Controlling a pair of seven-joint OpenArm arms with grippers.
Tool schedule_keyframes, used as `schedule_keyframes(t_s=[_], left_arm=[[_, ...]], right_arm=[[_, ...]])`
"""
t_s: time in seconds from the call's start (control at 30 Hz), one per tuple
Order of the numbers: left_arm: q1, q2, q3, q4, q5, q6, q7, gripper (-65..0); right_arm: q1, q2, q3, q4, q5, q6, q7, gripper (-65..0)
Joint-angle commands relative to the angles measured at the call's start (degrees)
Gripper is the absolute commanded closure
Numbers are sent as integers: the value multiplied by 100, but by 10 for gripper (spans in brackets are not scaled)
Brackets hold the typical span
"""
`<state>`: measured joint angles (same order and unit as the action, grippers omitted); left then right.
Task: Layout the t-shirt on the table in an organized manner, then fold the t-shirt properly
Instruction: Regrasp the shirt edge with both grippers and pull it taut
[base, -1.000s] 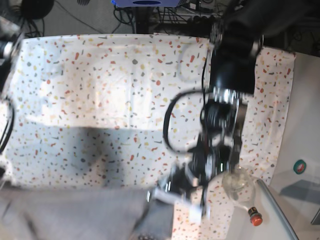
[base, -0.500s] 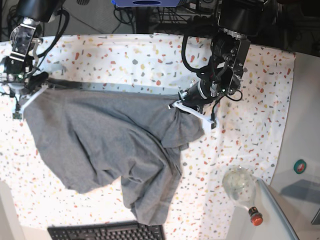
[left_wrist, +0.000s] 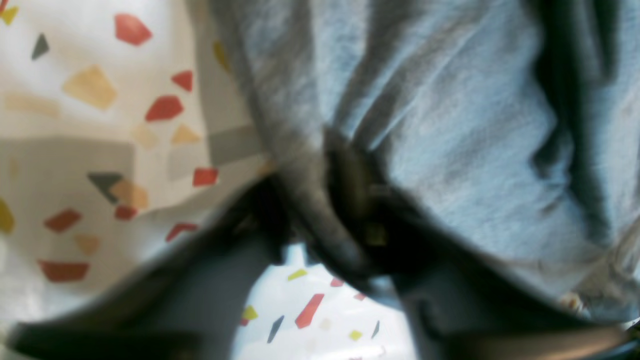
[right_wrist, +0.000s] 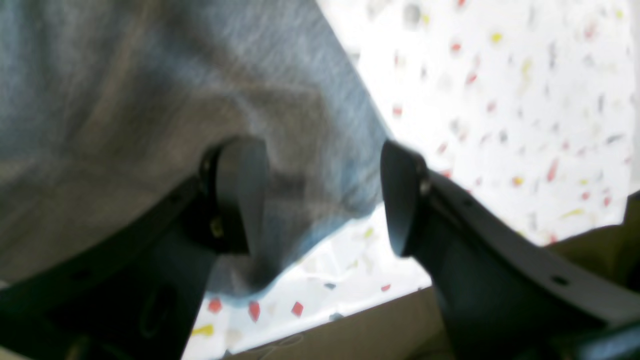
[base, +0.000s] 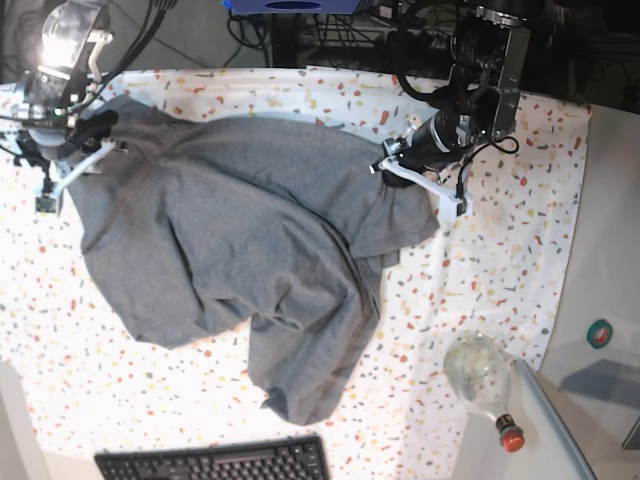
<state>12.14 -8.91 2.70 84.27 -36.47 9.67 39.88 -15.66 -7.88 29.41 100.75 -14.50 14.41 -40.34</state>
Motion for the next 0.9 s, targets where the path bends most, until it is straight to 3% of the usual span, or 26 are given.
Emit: schedule_keyframes(t_s=[0.0, 0.13, 0.23, 0.33, 0.43, 0.57, 0.7, 0.77, 0.87], left_arm=[[-32, -19, -2, 79, -76, 4, -19, -309], [-32, -213, 25, 26, -797, 4, -19, -573], [-32, -388, 7, 43, -1263, 4, -19, -625], [56, -529, -222, 70, -1615, 4, -19, -586], [285, -547, -881, 79, -1984, 4, -19, -527], [566, -520, -1663, 228, -2248, 4, -19, -416], [733, -626, -1997, 457, -2274, -5, -19, -299], [777, -670, -1953, 571, -2300, -22, -19, -272], [786, -679, -1760, 738, -2274, -418, -19, -280]], right_arm=[[-38, 10, -18, 321, -22, -22, 100, -347], [-38, 28, -299, 532, -22, -22, 135, -347], [454, 221, -317, 162, -22, -22, 144, -348], [1157, 502, -290, -462, -22, -22, 144, -350], [1817, 775, -290, -1218, -22, -22, 144, -350], [2546, 1162, -282, -2273, -22, -22, 161, -351], [2854, 1214, -325, -2835, -22, -22, 161, -353], [2924, 1214, -325, -3064, -22, -22, 161, -354], [2942, 1179, -325, -3319, -22, -13, 205, -354]])
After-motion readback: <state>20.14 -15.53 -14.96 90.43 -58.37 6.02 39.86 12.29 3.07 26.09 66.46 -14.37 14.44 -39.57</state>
